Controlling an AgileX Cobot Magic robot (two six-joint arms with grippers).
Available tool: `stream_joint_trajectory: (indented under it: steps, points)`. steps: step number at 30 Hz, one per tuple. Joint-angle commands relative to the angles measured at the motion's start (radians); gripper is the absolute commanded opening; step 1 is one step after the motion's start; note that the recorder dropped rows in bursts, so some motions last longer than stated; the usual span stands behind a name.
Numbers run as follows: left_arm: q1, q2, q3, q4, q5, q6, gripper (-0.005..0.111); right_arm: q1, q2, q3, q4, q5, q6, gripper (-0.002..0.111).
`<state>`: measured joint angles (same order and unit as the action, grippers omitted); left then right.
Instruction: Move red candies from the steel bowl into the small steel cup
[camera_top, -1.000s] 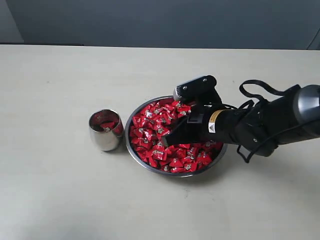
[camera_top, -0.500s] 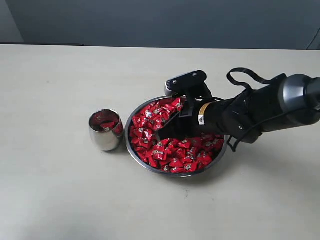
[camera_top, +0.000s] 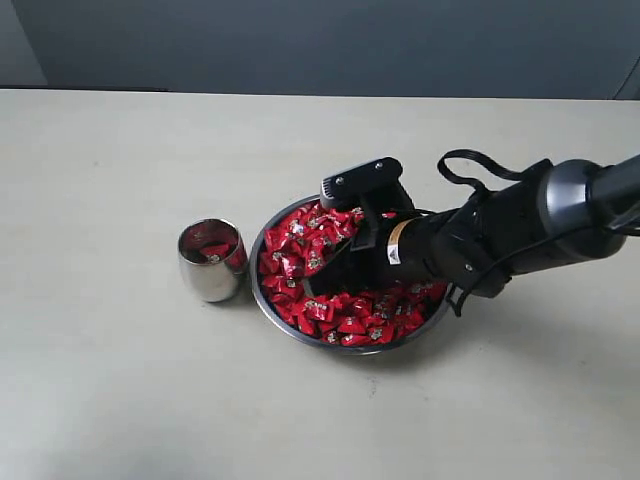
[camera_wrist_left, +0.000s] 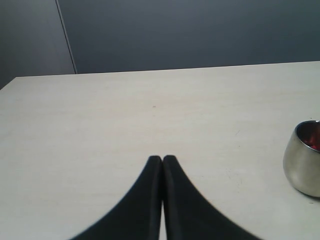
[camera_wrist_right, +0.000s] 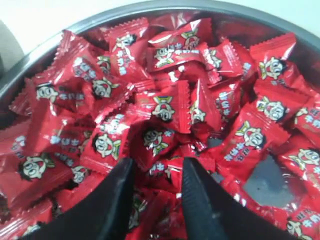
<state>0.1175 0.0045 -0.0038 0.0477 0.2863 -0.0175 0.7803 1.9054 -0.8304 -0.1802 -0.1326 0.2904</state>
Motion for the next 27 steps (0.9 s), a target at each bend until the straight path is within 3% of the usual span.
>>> stream_joint_trajectory:
  steps: [1,17,27]
  points:
    - [0.001,-0.004,0.004,-0.003,-0.002,-0.002,0.000,0.001,0.001,-0.006,0.000,0.010,-0.001,0.033]
    - [0.001,-0.004,0.004,-0.003,-0.002,-0.002,0.000,0.047,-0.083,-0.006,-0.179,0.101,-0.008,0.033]
    - [0.001,-0.004,0.004,-0.003,-0.002,-0.002,0.000,0.047,-0.106,-0.137,-0.193,0.397,-0.026,0.033]
